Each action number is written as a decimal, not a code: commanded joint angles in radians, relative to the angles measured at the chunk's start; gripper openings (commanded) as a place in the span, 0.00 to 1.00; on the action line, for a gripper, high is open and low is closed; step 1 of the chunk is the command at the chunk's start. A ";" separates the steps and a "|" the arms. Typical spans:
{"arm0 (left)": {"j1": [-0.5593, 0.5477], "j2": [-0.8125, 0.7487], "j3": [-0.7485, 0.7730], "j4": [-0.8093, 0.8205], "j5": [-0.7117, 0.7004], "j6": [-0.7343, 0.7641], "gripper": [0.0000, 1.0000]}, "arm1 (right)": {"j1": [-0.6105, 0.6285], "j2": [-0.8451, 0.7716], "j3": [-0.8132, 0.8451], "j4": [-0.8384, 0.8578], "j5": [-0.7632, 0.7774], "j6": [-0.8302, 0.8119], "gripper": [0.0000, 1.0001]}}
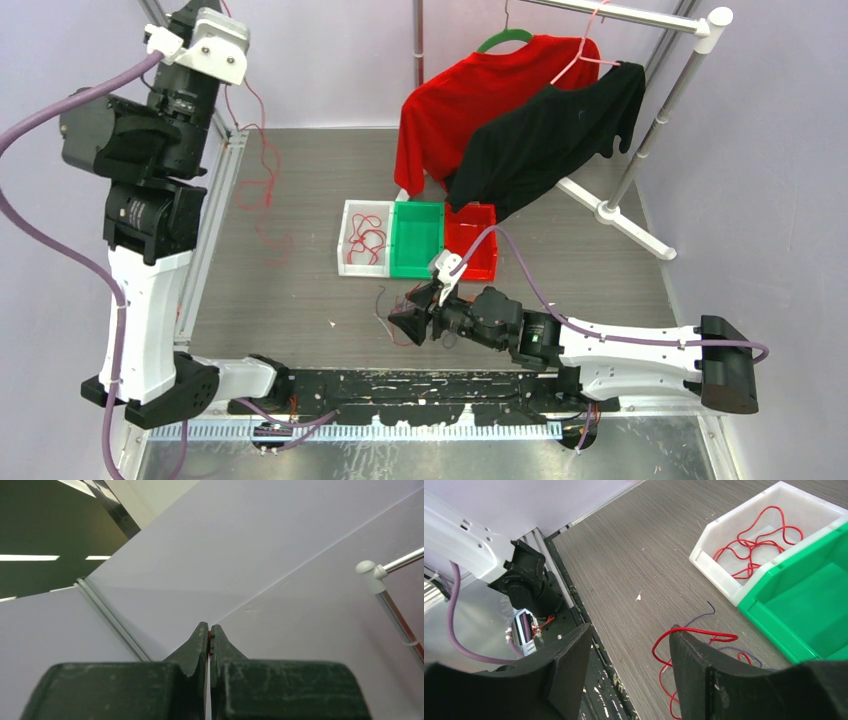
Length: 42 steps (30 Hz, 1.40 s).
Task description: Untangle the cables
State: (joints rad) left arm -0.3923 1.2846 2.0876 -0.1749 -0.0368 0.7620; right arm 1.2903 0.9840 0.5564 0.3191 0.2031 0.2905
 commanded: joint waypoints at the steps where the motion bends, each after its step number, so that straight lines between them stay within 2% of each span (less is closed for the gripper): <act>1: 0.003 -0.007 -0.042 0.002 0.036 -0.062 0.00 | 0.006 -0.006 0.039 -0.002 0.064 -0.011 0.63; 17: -0.004 0.063 -0.091 0.011 0.042 -0.230 0.00 | 0.006 -0.129 -0.050 -0.026 0.188 0.009 0.59; 26: -0.019 0.063 -0.225 0.064 0.019 -0.292 0.00 | 0.006 -0.170 -0.070 -0.043 0.220 0.008 0.57; 36: -0.045 0.081 -0.206 0.113 0.029 -0.207 0.00 | 0.005 -0.168 -0.072 -0.055 0.219 0.009 0.56; 42: -0.108 0.056 -0.211 0.129 0.043 -0.122 0.00 | 0.004 -0.168 -0.075 -0.059 0.220 0.008 0.56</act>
State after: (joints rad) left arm -0.4595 1.3796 1.8450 -0.1303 -0.0063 0.5613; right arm 1.2903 0.8330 0.4767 0.2432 0.4015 0.2943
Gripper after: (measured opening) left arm 0.009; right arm 0.563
